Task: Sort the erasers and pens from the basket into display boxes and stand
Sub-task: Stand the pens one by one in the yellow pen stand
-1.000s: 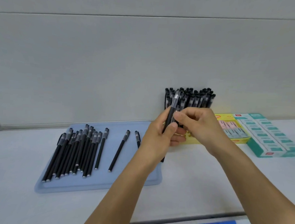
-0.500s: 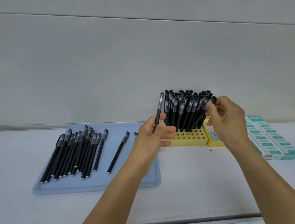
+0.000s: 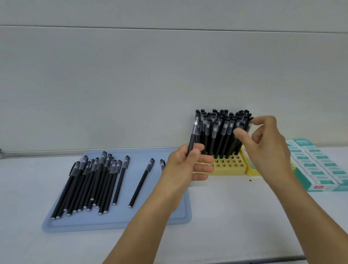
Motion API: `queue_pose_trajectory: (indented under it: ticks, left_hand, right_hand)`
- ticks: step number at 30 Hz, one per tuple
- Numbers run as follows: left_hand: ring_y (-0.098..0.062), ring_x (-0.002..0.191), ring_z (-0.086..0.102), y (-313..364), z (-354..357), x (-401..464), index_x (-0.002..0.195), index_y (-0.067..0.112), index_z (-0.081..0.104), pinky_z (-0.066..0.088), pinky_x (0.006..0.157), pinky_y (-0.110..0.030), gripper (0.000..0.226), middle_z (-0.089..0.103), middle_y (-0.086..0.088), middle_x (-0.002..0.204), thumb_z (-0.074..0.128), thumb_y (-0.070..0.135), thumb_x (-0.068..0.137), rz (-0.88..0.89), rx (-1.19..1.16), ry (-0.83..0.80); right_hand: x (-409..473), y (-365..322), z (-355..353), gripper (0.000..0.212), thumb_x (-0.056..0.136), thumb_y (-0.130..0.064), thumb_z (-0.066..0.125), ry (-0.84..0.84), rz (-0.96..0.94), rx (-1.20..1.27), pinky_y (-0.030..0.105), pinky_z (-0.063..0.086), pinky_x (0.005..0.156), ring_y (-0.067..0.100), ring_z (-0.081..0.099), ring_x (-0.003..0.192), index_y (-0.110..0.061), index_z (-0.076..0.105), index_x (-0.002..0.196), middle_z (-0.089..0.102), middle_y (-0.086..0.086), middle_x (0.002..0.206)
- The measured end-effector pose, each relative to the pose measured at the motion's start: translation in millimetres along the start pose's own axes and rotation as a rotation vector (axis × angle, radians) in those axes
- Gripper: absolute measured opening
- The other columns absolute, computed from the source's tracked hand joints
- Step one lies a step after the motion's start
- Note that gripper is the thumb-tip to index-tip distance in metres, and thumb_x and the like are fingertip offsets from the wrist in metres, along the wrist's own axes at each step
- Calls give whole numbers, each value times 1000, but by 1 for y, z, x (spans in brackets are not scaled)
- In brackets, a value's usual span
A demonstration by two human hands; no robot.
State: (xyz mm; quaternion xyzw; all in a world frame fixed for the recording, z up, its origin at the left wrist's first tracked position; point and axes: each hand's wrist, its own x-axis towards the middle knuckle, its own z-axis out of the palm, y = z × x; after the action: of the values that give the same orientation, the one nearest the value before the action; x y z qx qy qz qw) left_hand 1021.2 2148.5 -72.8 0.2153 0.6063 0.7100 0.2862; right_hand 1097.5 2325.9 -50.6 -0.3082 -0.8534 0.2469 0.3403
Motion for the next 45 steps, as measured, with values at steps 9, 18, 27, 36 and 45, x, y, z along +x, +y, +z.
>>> queue_pose_trajectory:
  ticks: [9, 18, 27, 36, 45]
  left_hand:
    - [-8, 106, 59, -15, 10, 3, 124, 23, 57, 48, 95, -31, 28, 65, 7, 113, 45, 35, 101, 217, 769, -134]
    - [-12, 131, 39, -28, 2, 14, 137, 14, 52, 40, 103, -33, 42, 45, 6, 143, 44, 35, 101, 290, 1361, -198]
    - [-9, 124, 43, -28, 1, 16, 127, 18, 60, 46, 95, -33, 34, 52, 10, 133, 44, 35, 101, 261, 1294, -149]
    - [-9, 135, 36, -24, -6, 7, 142, 22, 46, 33, 109, -27, 46, 41, 10, 148, 47, 40, 100, 209, 1207, -184]
    - [-40, 115, 49, -5, -122, -35, 130, 3, 50, 42, 90, -46, 65, 54, -21, 125, 55, 55, 89, -46, 1538, 664]
  right_hand:
    - [-18, -20, -4, 17, 94, -19, 59, -221, 2, 571, 16, 36, 45, 3, 44, 44, -8, 62, 81, 56, -3, 57]
    - [16, 31, -3, 25, 93, -42, 52, -41, 6, 184, 50, 54, 67, 22, 59, 61, -19, 58, 85, 66, -5, 69]
    - [21, 34, 13, 20, 95, -38, 53, -124, -12, 58, 44, 53, 71, 21, 64, 74, -23, 55, 82, 67, -9, 73]
    - [5, 20, 16, 33, 92, -43, 57, -51, 81, -26, 40, 46, 73, 21, 55, 79, -19, 45, 111, 56, -8, 80]
    - [-58, -76, 61, 47, 90, -65, 42, -523, -318, -344, 28, 34, 56, 14, 55, 67, -23, 53, 71, 56, -9, 67]
